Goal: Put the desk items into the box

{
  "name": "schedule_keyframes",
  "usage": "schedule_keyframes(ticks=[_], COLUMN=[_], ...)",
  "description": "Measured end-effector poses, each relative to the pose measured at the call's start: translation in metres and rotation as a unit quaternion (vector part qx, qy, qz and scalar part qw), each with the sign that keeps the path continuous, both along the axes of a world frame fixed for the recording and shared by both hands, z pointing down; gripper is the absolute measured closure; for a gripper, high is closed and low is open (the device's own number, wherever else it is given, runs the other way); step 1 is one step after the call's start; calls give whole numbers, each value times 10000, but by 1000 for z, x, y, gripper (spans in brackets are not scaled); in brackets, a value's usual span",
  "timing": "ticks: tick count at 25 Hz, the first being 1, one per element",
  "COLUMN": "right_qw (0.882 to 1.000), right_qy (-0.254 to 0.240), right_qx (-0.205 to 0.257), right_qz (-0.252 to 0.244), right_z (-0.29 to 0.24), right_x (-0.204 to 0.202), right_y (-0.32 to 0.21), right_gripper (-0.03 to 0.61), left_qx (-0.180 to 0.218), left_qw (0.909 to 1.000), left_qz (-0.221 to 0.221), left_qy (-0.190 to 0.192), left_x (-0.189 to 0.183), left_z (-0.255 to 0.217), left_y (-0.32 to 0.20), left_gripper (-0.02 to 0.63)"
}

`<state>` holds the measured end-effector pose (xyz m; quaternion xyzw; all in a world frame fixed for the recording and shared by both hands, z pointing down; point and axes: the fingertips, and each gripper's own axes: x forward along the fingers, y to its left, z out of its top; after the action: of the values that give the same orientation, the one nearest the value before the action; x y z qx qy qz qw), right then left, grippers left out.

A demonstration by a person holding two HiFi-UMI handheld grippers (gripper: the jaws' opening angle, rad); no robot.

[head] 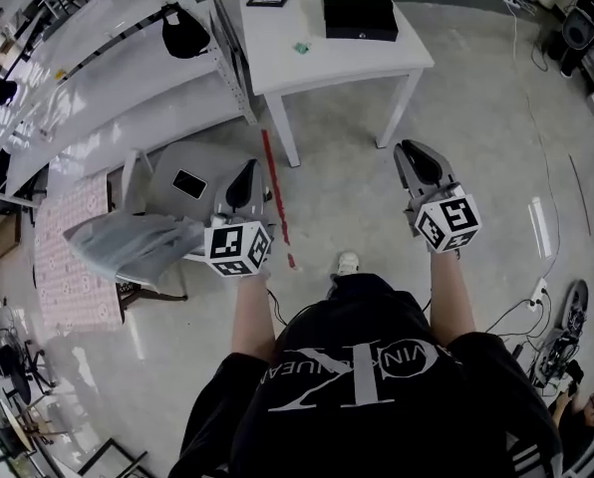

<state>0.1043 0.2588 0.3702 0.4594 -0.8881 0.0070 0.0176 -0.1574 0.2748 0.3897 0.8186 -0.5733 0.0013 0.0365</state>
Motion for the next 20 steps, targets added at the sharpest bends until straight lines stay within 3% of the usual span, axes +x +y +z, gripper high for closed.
schedule_keyframes(ticks=[11,20], right_qw=[9992,9985], right_qy=[40,80], right_qx=[-14,-251], right_qz=[-396,-489], right_z=[2,20], right_x=[17,16], right_y=[-84,-121], right_gripper=[512,502], left_qx=[115,-56], left_qw=[9998,9999], left_qz=[-149,-149], left_qy=[-18,61], left_x=[25,28], left_z=[-7,6], left_y=[-82,-123], left_gripper=[606,606])
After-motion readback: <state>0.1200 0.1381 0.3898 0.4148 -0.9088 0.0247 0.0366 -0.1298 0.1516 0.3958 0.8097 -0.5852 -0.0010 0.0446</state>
